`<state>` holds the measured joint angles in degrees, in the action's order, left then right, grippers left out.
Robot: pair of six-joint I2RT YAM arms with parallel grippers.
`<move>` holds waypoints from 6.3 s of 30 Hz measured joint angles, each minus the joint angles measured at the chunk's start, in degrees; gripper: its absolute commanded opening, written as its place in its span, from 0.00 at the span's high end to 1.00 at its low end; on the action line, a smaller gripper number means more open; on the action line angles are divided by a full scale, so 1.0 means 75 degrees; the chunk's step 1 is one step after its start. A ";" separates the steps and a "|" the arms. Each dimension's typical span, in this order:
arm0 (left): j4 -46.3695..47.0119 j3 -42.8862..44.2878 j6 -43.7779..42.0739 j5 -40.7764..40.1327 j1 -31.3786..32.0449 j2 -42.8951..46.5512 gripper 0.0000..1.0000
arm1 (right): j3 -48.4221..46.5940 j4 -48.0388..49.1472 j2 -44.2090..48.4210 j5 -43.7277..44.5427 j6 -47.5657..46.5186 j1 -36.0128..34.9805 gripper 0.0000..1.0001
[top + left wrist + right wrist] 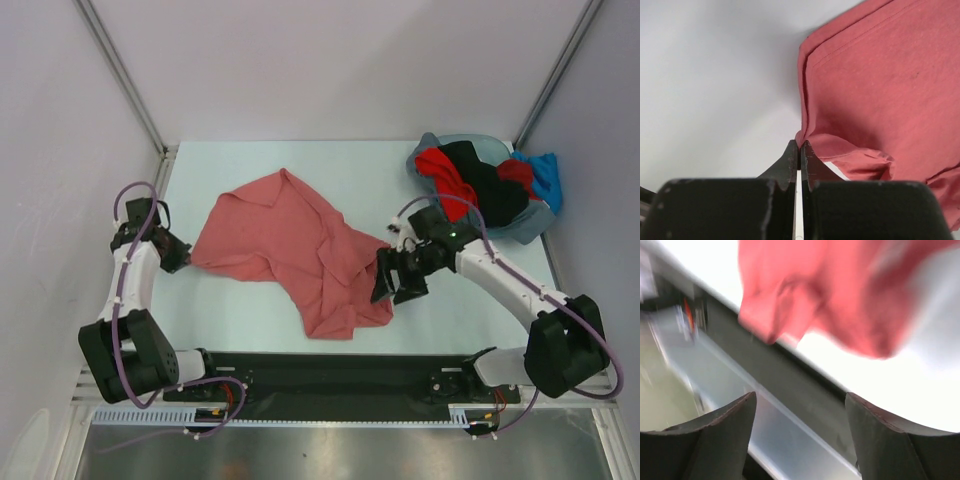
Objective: Fold and stack the t-shirts
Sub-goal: Flatten the tshirt out
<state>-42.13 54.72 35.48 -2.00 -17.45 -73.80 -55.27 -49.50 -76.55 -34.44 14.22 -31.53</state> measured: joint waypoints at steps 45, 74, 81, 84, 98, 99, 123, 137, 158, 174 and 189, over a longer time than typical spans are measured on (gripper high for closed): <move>-0.0449 -0.0361 -0.0289 0.0833 0.0000 0.0172 1.00 | -0.1883 0.1699 -0.2087 0.3856 0.0023 0.1099 0.65; -0.0443 -0.0510 -0.0557 0.1169 0.0000 0.0382 1.00 | -0.1096 0.3826 -0.3975 0.0772 -0.0099 0.0708 0.89; -0.0446 -0.0510 -0.0606 0.1139 0.0000 0.0376 1.00 | -0.1361 0.2751 -0.3558 0.2040 0.0125 0.0697 1.00; -0.0458 -0.0510 -0.0606 0.1072 0.0000 0.0414 1.00 | -0.1364 0.1944 -0.2617 0.2763 0.0286 0.0691 1.00; -0.0498 -0.0513 -0.0597 0.0699 0.0000 0.0592 1.00 | -0.0219 0.0210 0.1177 0.2824 0.1116 0.1271 1.00; -0.0525 -0.0481 -0.0597 0.0694 0.0000 0.0600 1.00 | -0.0262 0.0268 0.1236 0.2672 0.1186 0.1381 1.00; 0.0157 0.8894 -0.0595 0.1918 0.0000 -0.1271 1.00 | -1.0952 0.2398 -0.2932 0.2404 0.1719 0.2952 1.00; 0.2763 0.9238 0.0254 0.0982 -0.0044 0.1134 1.00 | -0.8393 0.7277 0.0026 0.3040 0.1527 0.2958 1.00; 0.2159 0.8626 0.1154 -0.1690 -0.0050 0.2422 1.00 | -0.7656 0.9110 0.0962 0.3351 0.1577 0.2955 1.00; 0.1174 0.7883 0.2387 -0.0734 -0.0041 -0.0268 1.00 | -1.0614 0.6814 -0.3742 0.3386 0.2885 0.3159 1.00; 0.1443 0.5505 0.2261 -0.0702 0.0137 0.1253 1.00 | -0.4811 0.5700 0.0356 0.4060 0.4709 0.3450 1.00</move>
<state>-31.31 96.01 52.45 -7.27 -16.43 -64.40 -91.35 -6.74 -73.89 -3.99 49.54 -5.65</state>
